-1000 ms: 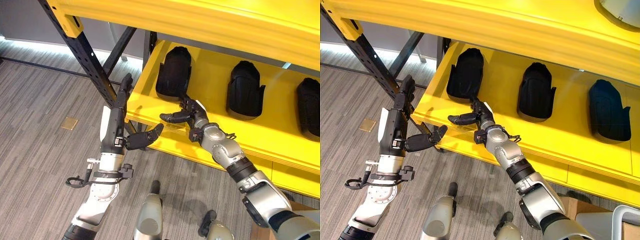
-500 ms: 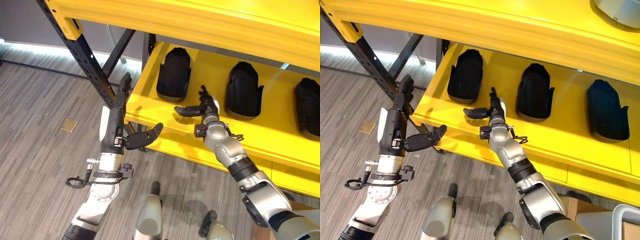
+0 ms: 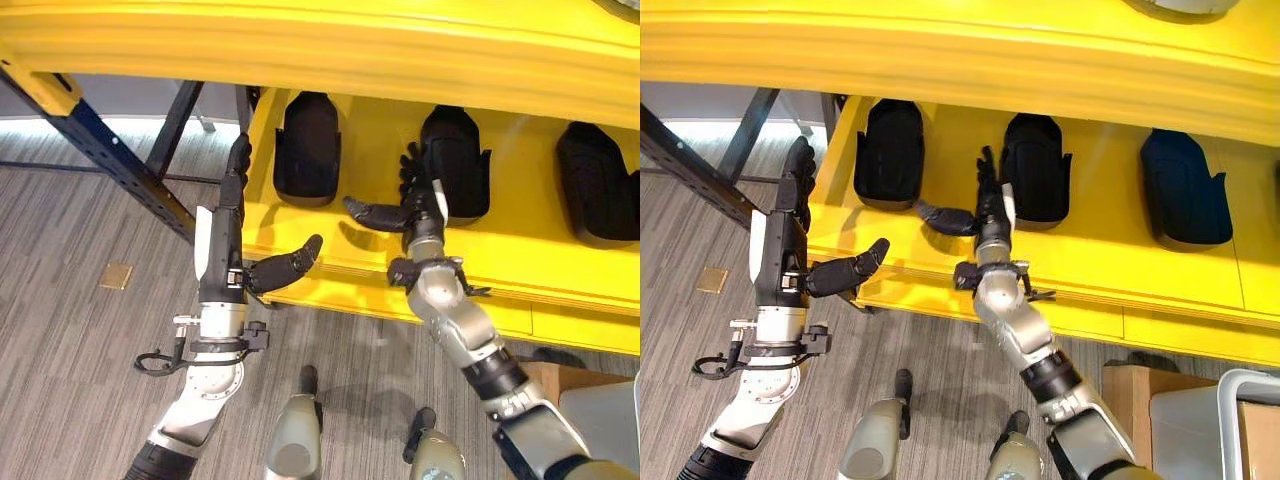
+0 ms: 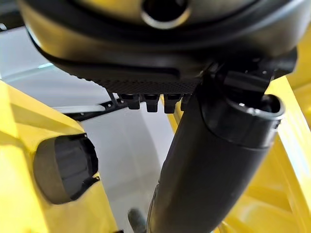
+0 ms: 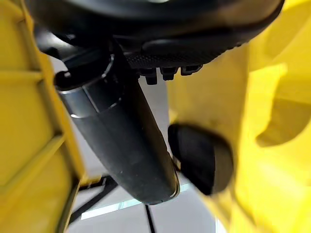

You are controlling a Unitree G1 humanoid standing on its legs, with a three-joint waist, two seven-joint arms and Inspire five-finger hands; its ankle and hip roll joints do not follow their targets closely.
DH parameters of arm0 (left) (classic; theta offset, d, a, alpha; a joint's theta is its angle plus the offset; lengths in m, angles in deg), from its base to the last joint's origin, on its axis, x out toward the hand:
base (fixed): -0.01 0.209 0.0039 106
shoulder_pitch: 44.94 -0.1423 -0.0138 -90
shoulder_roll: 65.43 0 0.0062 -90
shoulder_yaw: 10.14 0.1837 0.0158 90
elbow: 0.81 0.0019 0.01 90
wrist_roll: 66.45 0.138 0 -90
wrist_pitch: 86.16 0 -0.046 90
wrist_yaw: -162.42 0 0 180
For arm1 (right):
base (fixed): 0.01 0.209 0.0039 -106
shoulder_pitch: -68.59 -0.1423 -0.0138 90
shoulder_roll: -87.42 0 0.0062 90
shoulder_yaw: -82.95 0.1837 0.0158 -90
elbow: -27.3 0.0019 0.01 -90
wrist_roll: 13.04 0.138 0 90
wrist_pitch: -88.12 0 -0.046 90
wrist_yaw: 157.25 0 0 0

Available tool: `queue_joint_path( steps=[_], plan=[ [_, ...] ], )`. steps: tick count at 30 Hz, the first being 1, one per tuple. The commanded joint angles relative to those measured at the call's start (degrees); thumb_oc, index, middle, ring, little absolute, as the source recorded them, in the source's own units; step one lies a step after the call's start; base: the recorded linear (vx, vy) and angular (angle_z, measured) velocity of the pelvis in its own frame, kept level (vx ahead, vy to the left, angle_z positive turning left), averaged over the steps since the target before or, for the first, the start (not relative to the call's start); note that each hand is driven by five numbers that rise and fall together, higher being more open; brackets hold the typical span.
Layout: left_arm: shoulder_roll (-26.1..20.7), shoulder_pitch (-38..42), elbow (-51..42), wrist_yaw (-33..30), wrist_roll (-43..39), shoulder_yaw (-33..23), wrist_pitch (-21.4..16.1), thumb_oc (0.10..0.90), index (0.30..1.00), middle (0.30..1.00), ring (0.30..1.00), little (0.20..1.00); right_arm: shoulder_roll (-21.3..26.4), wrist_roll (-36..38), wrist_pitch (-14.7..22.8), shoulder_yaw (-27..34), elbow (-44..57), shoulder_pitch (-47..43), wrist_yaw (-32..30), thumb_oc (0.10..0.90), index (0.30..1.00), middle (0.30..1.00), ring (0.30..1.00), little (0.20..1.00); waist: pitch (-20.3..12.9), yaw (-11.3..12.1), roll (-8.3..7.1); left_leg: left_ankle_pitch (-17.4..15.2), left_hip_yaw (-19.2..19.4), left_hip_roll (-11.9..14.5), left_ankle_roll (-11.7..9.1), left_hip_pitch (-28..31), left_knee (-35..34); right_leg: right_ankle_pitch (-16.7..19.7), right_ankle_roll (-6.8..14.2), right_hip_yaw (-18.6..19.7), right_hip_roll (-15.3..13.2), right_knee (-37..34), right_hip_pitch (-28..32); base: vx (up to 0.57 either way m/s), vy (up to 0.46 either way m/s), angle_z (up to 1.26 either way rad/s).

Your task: Move parts from the plastic box to the shelf.

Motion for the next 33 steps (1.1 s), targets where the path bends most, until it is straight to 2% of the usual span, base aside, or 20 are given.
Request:
queue_joint_path(
  steps=[1,2,3,4,5,7,8,9,10,13,17,19,22,23,24,25,27,28,31,33],
  plan=[
    [0.23,1.51,-7.98,-2.10,1.78,-3.03,-4.97,0.900,1.000,1.000,1.000,1.000,-2.16,-1.01,4.40,1.19,5.06,-4.51,7.26,0.900,1.000,1.000,1.000,1.000,-3.16,0.36,0.04,-6.74,-1.23,-0.61,1.57,4.98,-0.10,-3.30,-2.61,3.26,2.92,1.84,1.13,-0.03,-0.006,-0.03],
    [0.22,1.32,-8.09,-1.87,1.64,-3.21,-5.00,0.900,1.000,1.000,1.000,1.000,-2.14,-2.98,4.81,0.49,5.92,-3.99,9.06,0.900,1.000,1.000,1.000,1.000,-3.32,0.36,0.00,-6.48,-1.17,-0.56,1.50,5.12,-0.52,-3.11,-2.47,3.25,2.93,1.50,1.20,-0.04,-0.029,-0.01],
    [0.10,1.01,-8.30,3.40,-2.50,-3.53,-1.92,0.900,1.000,1.000,1.000,1.000,-1.41,-7.22,6.79,-1.66,8.41,-3.82,12.52,0.900,1.000,1.000,1.000,1.000,-3.91,0.58,-0.18,-5.70,-1.04,-0.30,1.32,5.64,-1.97,-2.45,-2.02,2.94,2.84,0.25,1.57,-0.03,-0.029,0.00],
    [0.10,0.90,-8.45,4.14,-2.99,-3.67,-1.46,0.900,1.000,1.000,1.000,1.000,-1.36,-7.23,7.04,-1.76,8.51,-3.77,12.91,0.900,1.000,1.000,1.000,1.000,-3.97,0.58,-0.17,-5.57,-1.02,-0.27,1.30,5.75,-2.20,-2.36,-2.00,2.90,2.85,0.09,1.65,-0.02,-0.031,-0.04],
    [0.30,0.55,-8.25,8.14,-8.90,-3.51,1.06,0.900,1.000,1.000,1.000,1.000,-0.95,-7.51,6.30,-2.41,10.18,-3.28,15.23,0.900,1.000,1.000,1.000,1.000,-4.34,0.58,-0.21,-5.11,-0.99,-0.01,1.15,6.04,-2.91,-1.96,-1.84,2.68,2.76,-0.48,1.82,0.01,-0.012,-0.04],
    [1.24,-0.88,-7.57,13.14,-18.20,-3.33,4.72,0.900,1.000,1.000,1.000,1.000,0.07,-6.59,4.65,-3.52,12.46,-2.13,18.09,0.900,1.000,1.000,1.000,1.000,-5.23,0.68,-0.25,-4.00,-0.84,0.47,0.85,6.81,-4.82,-1.06,-1.33,2.26,2.60,-2.23,2.44,0.01,-0.007,-0.03],
    [1.28,-1.11,-7.60,14.09,-18.21,-3.45,5.02,0.900,1.000,1.000,1.000,1.000,0.20,-6.60,4.33,-3.58,12.79,-1.85,18.27,0.900,1.000,1.000,1.000,1.000,-5.38,0.67,-0.21,-3.80,-0.81,0.53,0.82,7.02,-5.22,-0.88,-1.28,2.18,2.63,-2.57,2.61,0.02,-0.026,-0.03],
    [2.88,-3.16,-7.06,20.05,-29.90,-2.98,9.81,0.900,1.000,1.000,1.000,1.000,1.73,-4.77,3.58,-4.25,14.11,-0.31,19.08,0.900,1.000,1.000,1.000,1.000,-6.30,0.78,-0.40,-2.38,-0.46,1.13,0.50,7.98,-7.42,0.60,-0.81,1.54,2.38,-4.83,3.37,0.02,-0.040,-0.06],
    [3.89,-4.83,-6.40,21.13,-31.07,-2.77,10.57,0.900,1.000,1.000,1.000,1.000,2.75,-1.77,3.55,-3.84,14.77,0.95,21.20,0.900,1.000,1.000,1.000,1.000,-6.87,0.59,-0.57,-1.44,0.35,1.75,0.19,8.69,-8.86,1.58,-0.46,0.87,2.27,-6.50,4.04,0.02,-0.066,-0.08],
    [5.34,-9.02,-3.73,25.31,-35.36,-1.77,9.44,0.900,1.000,1.000,1.000,1.000,6.37,1.87,5.52,-1.65,17.46,6.09,27.54,0.900,1.000,1.000,1.000,1.000,-8.23,-0.11,-1.15,0.72,1.95,3.44,-0.79,10.28,-12.52,3.68,0.28,-0.50,2.23,-10.21,5.30,-0.02,-0.051,-0.15],
    [6.08,-12.93,-0.78,27.30,-35.74,-2.54,4.98,0.900,1.000,1.000,1.000,1.000,10.40,6.37,3.57,2.23,21.67,13.86,34.86,0.900,1.000,1.000,1.000,1.000,-9.58,-1.42,-1.93,3.24,3.64,5.73,-2.12,11.81,-16.84,5.55,0.88,-1.35,2.54,-14.61,6.80,-0.07,-0.066,-0.19],
    [6.57,-14.47,0.51,32.98,-38.29,-2.51,6.40,0.900,1.000,1.000,1.000,1.000,12.21,8.27,3.21,3.60,22.27,16.97,37.66,0.900,1.000,1.000,1.000,1.000,-10.17,-1.94,-2.21,4.48,4.39,6.89,-2.80,12.26,-18.40,6.19,0.96,-1.82,2.85,-16.37,7.72,-0.05,-0.067,-0.18],
    [6.59,-16.36,2.70,37.65,-38.70,-2.07,5.55,0.900,1.000,1.000,1.000,1.000,14.60,11.02,2.53,6.70,22.92,21.50,41.54,0.900,1.000,1.000,1.000,1.000,-11.04,-2.88,-2.43,5.39,5.18,8.20,-3.50,12.17,-18.92,6.62,0.93,-2.57,3.30,-17.71,8.67,-0.03,-0.041,-0.18],
    [6.44,-17.08,3.19,40.44,-39.29,-2.16,6.40,0.900,1.000,1.000,1.000,1.000,15.50,12.03,2.45,7.94,22.48,22.85,42.44,0.900,1.000,1.000,1.000,1.000,-11.34,-3.28,-2.48,5.54,5.53,8.53,-3.67,12.19,-18.92,6.57,0.89,-2.81,3.41,-17.92,8.93,-0.03,-0.030,-0.12],
    [5.81,-18.42,4.01,44.46,-39.35,-2.46,6.62,0.900,1.000,1.000,1.000,1.000,17.06,14.52,2.54,10.71,21.46,25.42,43.85,0.900,1.000,1.000,1.000,1.000,-11.92,-4.06,-2.43,5.59,5.99,8.80,-3.84,12.45,-18.92,6.54,0.83,-3.03,3.65,-18.31,9.37,-0.04,-0.018,-0.10],
    [5.00,-19.32,4.27,45.49,-39.35,-2.97,6.32,0.900,1.000,1.000,1.000,1.000,17.99,14.80,2.71,12.76,20.51,27.25,45.24,0.900,1.000,1.000,1.000,1.000,-12.26,-4.62,-2.42,5.50,6.23,8.78,-3.88,12.78,-18.92,6.55,0.82,-2.90,3.78,-18.37,9.47,-0.03,-0.007,-0.05],
    [3.86,-20.56,4.87,47.41,-41.18,-4.55,7.60,0.900,1.000,1.000,1.000,1.000,19.79,15.27,3.40,15.75,19.37,30.53,48.59,0.900,1.000,1.000,1.000,1.000,-12.64,-5.57,-2.38,5.28,6.72,8.69,-3.79,13.46,-18.92,6.69,0.80,-2.55,3.94,-18.66,9.73,-0.03,0.004,-0.22],
    [1.86,-22.19,5.23,48.86,-42.35,-7.62,7.99,0.900,1.000,1.000,1.000,1.000,21.66,15.37,6.22,19.41,18.65,35.68,51.23,0.900,1.000,1.000,1.000,1.000,-13.14,-6.71,-2.38,4.97,6.96,8.58,-3.81,14.12,-18.92,6.72,0.92,-2.12,4.08,-19.00,10.07,-0.03,0.006,-0.21],
    [0.65,-23.90,3.64,50.33,-43.14,-10.98,6.19,0.900,1.000,1.000,1.000,1.000,21.79,17.19,8.69,22.62,17.66,40.32,52.53,0.900,1.000,1.000,1.000,1.000,-13.80,-7.40,-2.33,4.56,7.11,8.51,-3.69,14.94,-18.92,6.77,0.96,-2.02,4.26,-19.62,10.87,0.01,0.002,-0.09],
    [0.32,-24.39,1.90,48.56,-44.17,-13.15,5.61,0.900,1.000,1.000,1.000,1.000,20.76,18.15,9.67,23.65,17.09,42.00,53.73,0.900,1.000,1.000,1.000,1.000,-14.35,-7.54,-2.34,4.18,7.09,8.35,-3.60,15.37,-18.92,6.88,0.84,-2.21,4.38,-20.30,11.43,0.03,-0.008,-0.11]
  ],
)
